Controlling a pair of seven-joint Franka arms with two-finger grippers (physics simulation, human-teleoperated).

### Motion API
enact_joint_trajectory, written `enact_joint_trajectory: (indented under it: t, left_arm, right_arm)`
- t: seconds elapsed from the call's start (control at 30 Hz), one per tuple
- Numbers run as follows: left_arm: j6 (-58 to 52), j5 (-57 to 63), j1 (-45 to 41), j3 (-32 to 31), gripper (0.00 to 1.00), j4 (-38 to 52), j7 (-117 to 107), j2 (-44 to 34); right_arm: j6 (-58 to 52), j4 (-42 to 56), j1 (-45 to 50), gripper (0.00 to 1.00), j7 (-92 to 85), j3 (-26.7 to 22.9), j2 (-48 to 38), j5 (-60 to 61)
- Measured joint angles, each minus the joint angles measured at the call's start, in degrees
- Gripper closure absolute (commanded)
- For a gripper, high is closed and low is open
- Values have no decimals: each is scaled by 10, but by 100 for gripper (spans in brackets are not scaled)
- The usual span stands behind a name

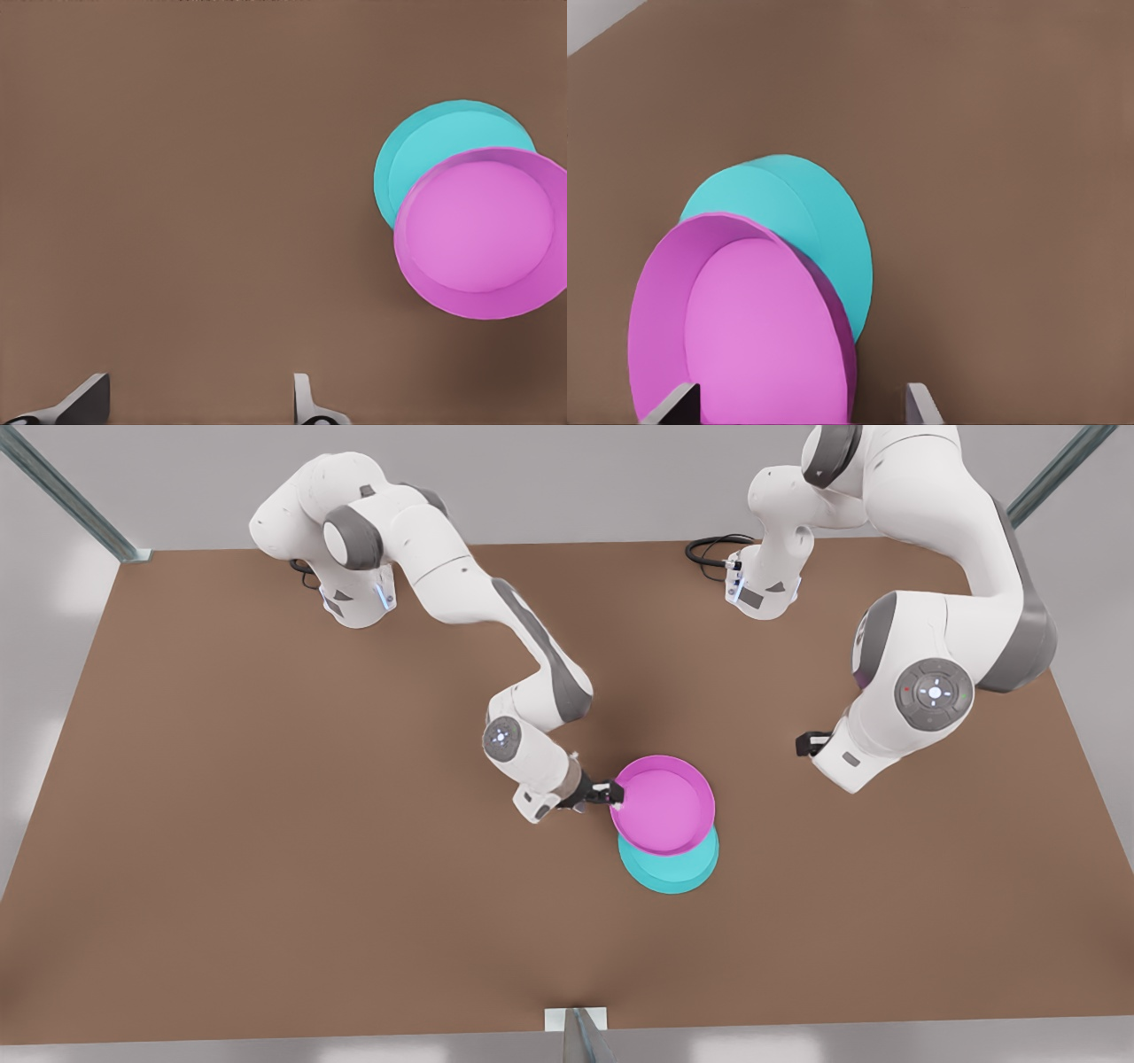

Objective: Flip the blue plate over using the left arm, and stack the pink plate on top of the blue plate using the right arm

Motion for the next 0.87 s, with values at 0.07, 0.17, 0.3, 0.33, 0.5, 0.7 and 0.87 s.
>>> enact_joint_trajectory:
  t: [0.07,0.17,0.3,0.33,0.5,0.7,0.87]
  left_arm:
    - [0,0,0,0,0,0,0,0]
    - [0,0,0,0,0,0,0,0]
    - [0,0,0,-2,0,0,0,0]
    - [0,-1,0,-2,0,0,0,-1]
    - [1,-6,0,-5,0,3,9,-4]
    - [-1,-7,0,-5,0,3,12,-4]
    - [-1,-8,0,-5,0,3,12,-4]
  right_arm:
    - [-37,-83,-44,0,-63,9,-100,-64]
    - [-187,-183,-123,0,-151,8,-276,-246]
    - [-339,-222,-218,0,-155,5,-462,-489]
    - [-373,-228,-252,0,-157,3,-488,-491]
    - [-415,-194,-442,0,-182,2,-471,-523]
    - [-413,-180,-406,0,-178,205,-451,-529]
    - [-413,-166,-536,0,-175,203,-431,-532]
